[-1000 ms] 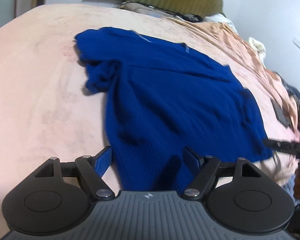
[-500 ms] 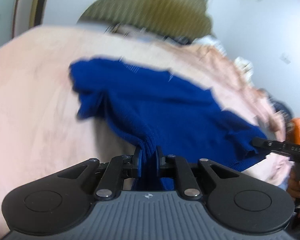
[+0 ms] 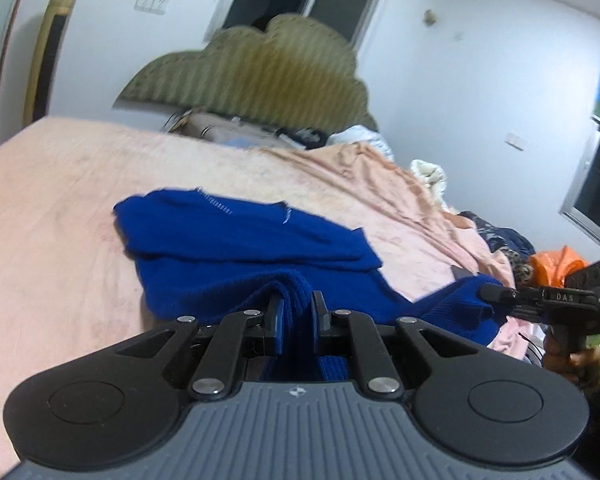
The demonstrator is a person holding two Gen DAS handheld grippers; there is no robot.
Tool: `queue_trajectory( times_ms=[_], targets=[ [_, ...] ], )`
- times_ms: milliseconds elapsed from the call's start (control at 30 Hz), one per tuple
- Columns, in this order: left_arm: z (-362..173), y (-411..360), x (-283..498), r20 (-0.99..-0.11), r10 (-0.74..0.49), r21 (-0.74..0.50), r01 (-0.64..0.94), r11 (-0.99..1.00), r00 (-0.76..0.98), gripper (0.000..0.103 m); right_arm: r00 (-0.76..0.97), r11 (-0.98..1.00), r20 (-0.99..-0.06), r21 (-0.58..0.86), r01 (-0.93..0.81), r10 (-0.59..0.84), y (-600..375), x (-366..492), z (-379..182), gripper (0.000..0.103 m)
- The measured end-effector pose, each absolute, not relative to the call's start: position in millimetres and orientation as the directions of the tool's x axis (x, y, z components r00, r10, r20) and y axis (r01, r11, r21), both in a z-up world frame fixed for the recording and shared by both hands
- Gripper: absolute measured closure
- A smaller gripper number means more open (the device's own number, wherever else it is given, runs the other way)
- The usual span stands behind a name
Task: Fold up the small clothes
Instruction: 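Lift the hem with both grippers and fold it toward the collar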
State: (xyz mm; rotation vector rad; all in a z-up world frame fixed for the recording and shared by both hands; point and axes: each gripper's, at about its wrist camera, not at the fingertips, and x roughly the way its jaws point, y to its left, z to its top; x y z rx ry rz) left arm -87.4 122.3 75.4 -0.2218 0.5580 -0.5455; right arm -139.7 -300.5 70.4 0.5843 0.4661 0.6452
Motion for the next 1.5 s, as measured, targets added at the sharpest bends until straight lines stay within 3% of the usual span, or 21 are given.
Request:
queue_trajectory(
  times_ms=[267,600,1033,1500],
  targets=[
    [83.1,95.7,-29.1,-0.503,-0.399,-0.236,0.323,0.917,0.767,0.090,0.792,0.670,-0.216,0.681,-0.296,0.571,-301.7,-90.7,59.5,0.090],
    [85.1,51.5,52.3,-0.558,-0.256,-0.083,0.254,0.964,0.789,0.090,0.894,0.820,-0.279,0.552,-0.150,0.351,-276.7,-8.5,55.4,0.090],
    [87.9,41.2,139.4,-0.574,-0.201,-0.046,0.214,0.976,0.794,0.090,0.932,0.769,-0.257,0.639,-0.035,0.256,-293.1,63.8,41.0,0.090],
    [33.6,26.9,219.7,-0.691,-0.123,0.011,0.181,0.983,0.712,0.090,0.891,0.739,-0.385,0.668,0.088,0.241,-292.5,152.6,-0.5,0.090]
  ],
)
